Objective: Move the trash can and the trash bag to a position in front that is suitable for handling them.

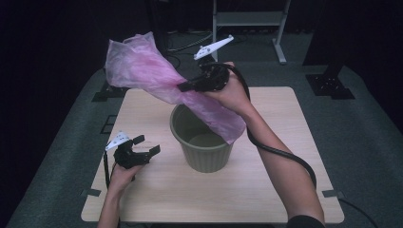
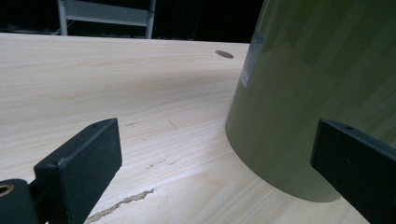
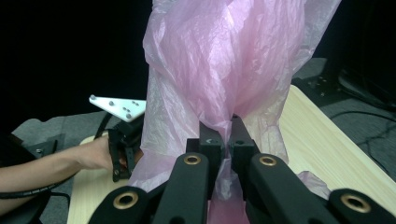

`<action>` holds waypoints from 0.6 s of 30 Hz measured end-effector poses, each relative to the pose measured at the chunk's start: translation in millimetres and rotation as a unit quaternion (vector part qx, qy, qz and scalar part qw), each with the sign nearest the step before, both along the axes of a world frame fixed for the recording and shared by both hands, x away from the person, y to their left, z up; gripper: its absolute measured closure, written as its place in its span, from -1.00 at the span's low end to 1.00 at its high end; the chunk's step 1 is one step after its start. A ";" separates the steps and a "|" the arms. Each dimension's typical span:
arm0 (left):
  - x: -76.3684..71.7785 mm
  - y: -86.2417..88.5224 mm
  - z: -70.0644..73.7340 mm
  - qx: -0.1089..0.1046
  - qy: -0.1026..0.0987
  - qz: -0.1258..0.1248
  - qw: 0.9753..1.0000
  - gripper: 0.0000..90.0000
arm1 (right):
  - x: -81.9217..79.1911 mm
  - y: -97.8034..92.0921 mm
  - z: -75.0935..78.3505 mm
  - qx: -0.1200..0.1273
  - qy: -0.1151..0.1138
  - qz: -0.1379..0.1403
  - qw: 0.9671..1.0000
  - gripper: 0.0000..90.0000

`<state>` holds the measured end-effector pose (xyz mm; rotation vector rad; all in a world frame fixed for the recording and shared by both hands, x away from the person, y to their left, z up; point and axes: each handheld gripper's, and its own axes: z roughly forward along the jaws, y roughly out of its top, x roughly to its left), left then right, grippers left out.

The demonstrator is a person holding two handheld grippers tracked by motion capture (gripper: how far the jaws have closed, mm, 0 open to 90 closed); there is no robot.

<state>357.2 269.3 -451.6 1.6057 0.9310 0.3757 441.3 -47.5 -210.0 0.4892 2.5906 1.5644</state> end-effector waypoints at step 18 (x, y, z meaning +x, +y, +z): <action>-3.1 3.9 0.7 -0.006 -0.001 0.005 1.000 -0.98 | 3.1 44.5 -22.3 0.025 0.003 0.030 0.999 0.96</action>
